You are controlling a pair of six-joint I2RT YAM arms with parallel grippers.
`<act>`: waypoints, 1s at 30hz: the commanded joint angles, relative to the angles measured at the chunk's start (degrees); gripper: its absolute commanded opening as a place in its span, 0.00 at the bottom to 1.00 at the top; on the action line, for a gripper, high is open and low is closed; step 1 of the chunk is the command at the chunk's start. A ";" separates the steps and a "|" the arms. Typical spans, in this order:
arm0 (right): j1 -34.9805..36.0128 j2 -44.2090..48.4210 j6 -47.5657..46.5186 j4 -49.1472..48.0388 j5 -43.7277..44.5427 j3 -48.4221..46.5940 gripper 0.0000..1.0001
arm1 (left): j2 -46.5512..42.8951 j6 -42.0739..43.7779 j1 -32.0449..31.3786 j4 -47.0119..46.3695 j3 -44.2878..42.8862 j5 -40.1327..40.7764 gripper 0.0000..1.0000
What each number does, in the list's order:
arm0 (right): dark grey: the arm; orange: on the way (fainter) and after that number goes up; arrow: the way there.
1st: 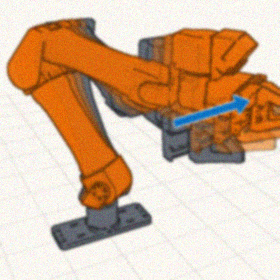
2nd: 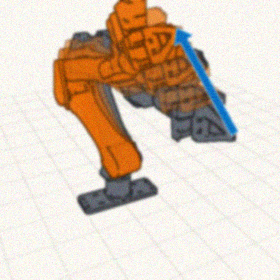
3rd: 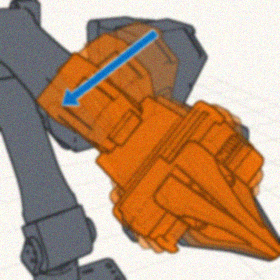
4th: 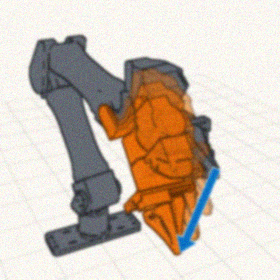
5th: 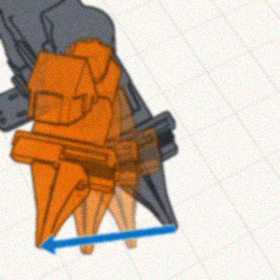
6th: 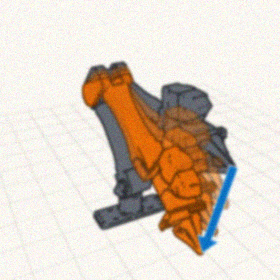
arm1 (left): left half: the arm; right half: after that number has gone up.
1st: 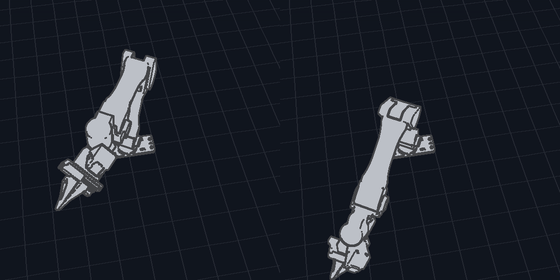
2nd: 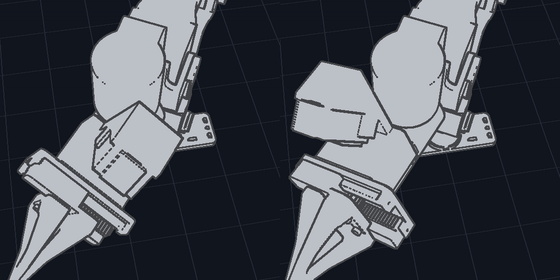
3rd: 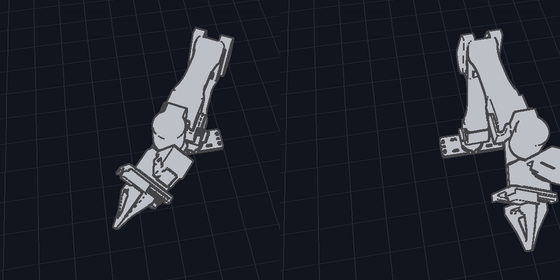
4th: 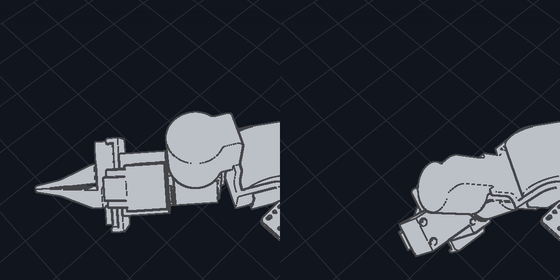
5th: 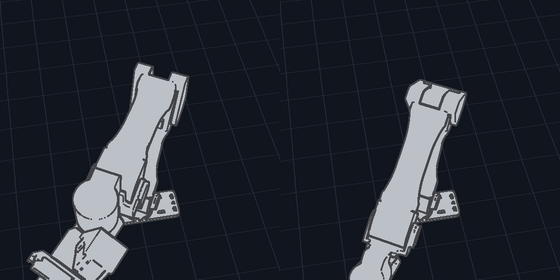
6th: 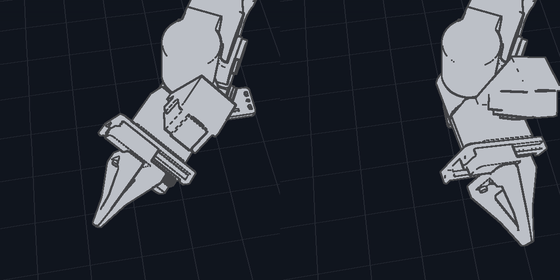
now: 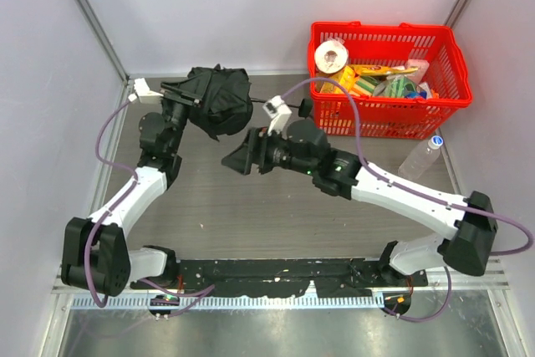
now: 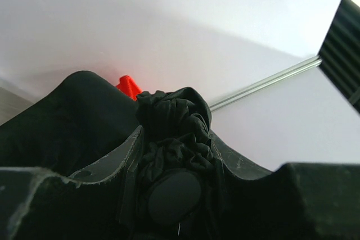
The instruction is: Put away the umbrella
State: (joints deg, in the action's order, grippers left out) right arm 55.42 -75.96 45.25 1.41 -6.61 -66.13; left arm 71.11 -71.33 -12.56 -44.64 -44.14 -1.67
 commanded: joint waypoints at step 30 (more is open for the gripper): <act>0.04 -19.13 -52.28 3.41 -9.47 -25.00 0.74 | -6.51 -26.31 0.87 -1.68 0.72 -4.04 0.00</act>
State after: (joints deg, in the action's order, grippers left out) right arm 55.37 -93.06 -2.07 4.36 -13.04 -85.62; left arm 67.16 -93.49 -11.88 -42.39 -43.03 -4.45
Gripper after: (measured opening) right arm 0.748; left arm 0.407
